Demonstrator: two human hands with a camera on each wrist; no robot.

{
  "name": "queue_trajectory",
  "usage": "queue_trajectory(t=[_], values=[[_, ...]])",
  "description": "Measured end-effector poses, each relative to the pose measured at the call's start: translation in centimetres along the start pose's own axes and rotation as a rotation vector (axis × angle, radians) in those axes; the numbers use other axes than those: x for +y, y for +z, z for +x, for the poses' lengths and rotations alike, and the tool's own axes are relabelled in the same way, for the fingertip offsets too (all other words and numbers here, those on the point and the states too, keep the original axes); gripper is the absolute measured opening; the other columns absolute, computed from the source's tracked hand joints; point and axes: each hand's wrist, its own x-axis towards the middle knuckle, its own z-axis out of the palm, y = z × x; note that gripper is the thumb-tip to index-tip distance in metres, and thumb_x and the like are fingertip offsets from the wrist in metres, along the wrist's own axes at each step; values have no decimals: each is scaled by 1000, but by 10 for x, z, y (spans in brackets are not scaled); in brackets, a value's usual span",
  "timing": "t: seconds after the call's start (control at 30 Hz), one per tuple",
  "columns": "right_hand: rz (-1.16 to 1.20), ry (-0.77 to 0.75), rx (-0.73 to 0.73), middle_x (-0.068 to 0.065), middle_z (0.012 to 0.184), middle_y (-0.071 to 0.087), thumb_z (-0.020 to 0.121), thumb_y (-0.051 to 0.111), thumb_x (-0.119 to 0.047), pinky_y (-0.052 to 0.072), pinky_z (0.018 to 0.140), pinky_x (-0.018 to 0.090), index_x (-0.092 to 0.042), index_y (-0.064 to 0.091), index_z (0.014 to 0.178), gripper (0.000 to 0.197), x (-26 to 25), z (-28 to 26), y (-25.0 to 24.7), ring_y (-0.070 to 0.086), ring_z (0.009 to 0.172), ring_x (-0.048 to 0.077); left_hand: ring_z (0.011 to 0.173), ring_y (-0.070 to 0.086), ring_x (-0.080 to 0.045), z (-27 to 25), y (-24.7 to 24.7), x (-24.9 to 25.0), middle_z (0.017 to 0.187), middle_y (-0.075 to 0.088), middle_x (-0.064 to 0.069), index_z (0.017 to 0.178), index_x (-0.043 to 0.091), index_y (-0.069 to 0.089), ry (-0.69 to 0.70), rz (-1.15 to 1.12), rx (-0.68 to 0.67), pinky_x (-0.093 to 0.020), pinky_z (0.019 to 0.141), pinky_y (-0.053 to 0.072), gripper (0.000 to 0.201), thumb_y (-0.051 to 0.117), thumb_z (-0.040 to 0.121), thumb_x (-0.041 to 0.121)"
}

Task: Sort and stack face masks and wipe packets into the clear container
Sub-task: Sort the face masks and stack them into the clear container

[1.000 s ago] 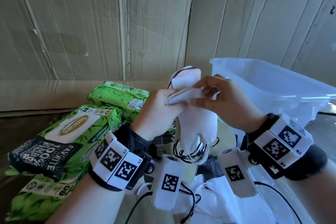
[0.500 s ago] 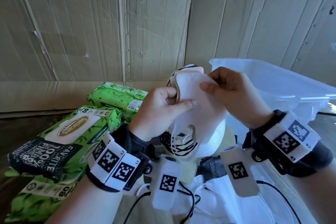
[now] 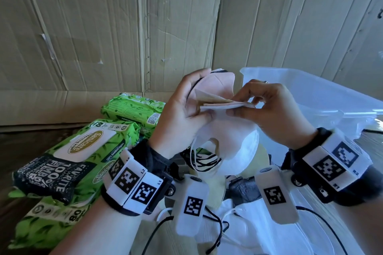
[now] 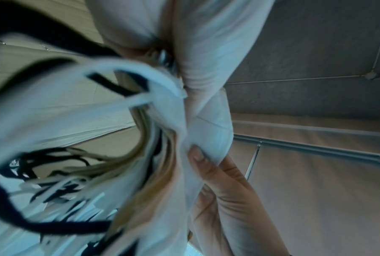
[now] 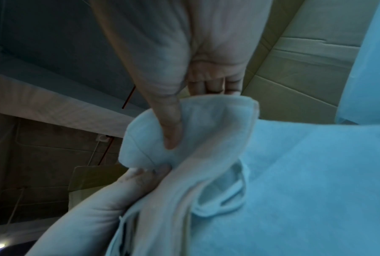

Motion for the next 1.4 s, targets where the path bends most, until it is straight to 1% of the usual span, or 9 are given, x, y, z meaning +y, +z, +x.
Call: queue_trajectory(t=[0.2, 0.33, 0.5, 0.63, 0.73, 0.83, 0.97, 1.23, 1.4], values=[[219, 8, -1, -11, 65, 58, 68, 67, -13, 40, 62, 17, -20, 57, 66, 12, -1, -2, -3, 50, 65, 5, 87, 65, -8, 0, -1, 3, 90, 74, 1, 101, 12, 67, -72, 53, 49, -25, 87, 52, 31, 65, 78, -9], [185, 144, 285, -12, 60, 59, 65, 67, -19, 43, 61, 26, -26, 58, 62, 11, 10, 6, -19, 51, 64, 11, 101, 64, -11, 4, -8, 3, 105, 72, -1, 110, 13, 66, -116, 61, 178, -28, 96, 47, 33, 73, 77, 9], [-72, 295, 492, -11, 62, 52, 64, 68, -20, 42, 64, 32, -29, 51, 63, 20, 14, 11, -25, 49, 62, 17, 100, 57, 12, 5, -12, 4, 118, 63, 8, 119, 12, 63, -101, 87, 197, -1, 84, 38, 31, 61, 89, 14], [45, 258, 243, -6, 68, 52, 82, 65, -11, 40, 62, 28, -24, 50, 71, 22, -6, 10, 8, 49, 63, 13, 107, 62, -10, 0, -2, 10, 108, 70, 1, 96, 18, 73, -107, 17, 119, -25, 96, 45, 29, 52, 87, 36], [525, 329, -25, 5, 74, 58, 90, 50, -33, 51, 63, 33, -10, 59, 84, 25, -21, 3, 26, 59, 64, 20, 90, 65, -15, -3, 0, 12, 93, 71, -1, 83, 18, 75, -95, -61, 60, -37, 91, 49, 37, 51, 84, 45], [606, 303, -115, 14, 84, 59, 97, 40, -19, 55, 70, 35, -7, 57, 102, 21, -24, 1, 24, 64, 70, 27, 68, 58, -9, -1, -3, 8, 71, 68, 5, 69, 24, 74, -118, -11, 119, -28, 66, 47, 18, 61, 75, 33], [317, 225, -18, 6, 76, 53, 89, 50, 5, 47, 53, 20, -20, 49, 112, 34, -14, 3, 17, 56, 57, 15, 71, 56, -14, 0, -3, 4, 79, 65, -5, 76, 15, 69, -165, 46, 61, -30, 68, 42, 13, 59, 71, 22], [213, 136, 227, 4, 68, 56, 73, 74, 0, 41, 60, 30, -18, 59, 70, 24, -7, 1, 6, 47, 60, 19, 69, 65, -7, -2, -4, 9, 74, 71, 9, 79, 23, 69, -123, 62, -3, -21, 67, 52, 25, 60, 84, 0], [159, 144, 322, -10, 55, 61, 63, 83, -9, 44, 58, 27, -25, 60, 56, 29, -3, -1, 1, 52, 53, 13, 101, 59, 0, -2, -1, 14, 109, 63, 21, 118, 34, 50, -1, 47, -48, -18, 92, 46, 58, 56, 84, -12]])
